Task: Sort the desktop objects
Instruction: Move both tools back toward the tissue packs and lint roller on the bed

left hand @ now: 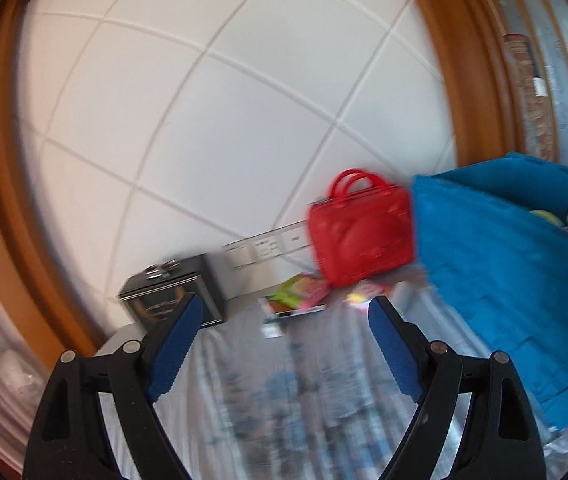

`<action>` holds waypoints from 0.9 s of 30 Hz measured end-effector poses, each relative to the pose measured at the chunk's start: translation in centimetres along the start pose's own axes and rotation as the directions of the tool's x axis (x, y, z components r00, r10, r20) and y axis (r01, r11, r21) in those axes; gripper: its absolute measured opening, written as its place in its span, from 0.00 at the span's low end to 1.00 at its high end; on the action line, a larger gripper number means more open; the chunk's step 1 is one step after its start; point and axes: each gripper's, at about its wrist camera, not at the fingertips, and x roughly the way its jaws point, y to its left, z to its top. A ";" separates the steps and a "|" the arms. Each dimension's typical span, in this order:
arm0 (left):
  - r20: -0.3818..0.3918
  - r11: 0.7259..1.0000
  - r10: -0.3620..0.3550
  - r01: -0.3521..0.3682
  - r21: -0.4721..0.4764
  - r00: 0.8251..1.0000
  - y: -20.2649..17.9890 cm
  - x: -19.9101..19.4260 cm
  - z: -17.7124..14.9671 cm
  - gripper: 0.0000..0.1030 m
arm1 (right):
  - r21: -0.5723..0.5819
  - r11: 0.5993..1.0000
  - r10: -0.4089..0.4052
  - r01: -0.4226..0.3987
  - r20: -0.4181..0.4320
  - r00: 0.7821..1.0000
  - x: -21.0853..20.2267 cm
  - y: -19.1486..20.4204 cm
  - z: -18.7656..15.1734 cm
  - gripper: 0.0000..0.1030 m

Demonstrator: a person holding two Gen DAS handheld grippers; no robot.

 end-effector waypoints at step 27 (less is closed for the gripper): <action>-0.176 0.993 -0.050 0.030 -0.112 0.983 6.8 21.6 -5.5 0.83 | -0.271 0.950 -0.271 0.153 -0.480 0.835 51.8 -2.9 -5.7 0.91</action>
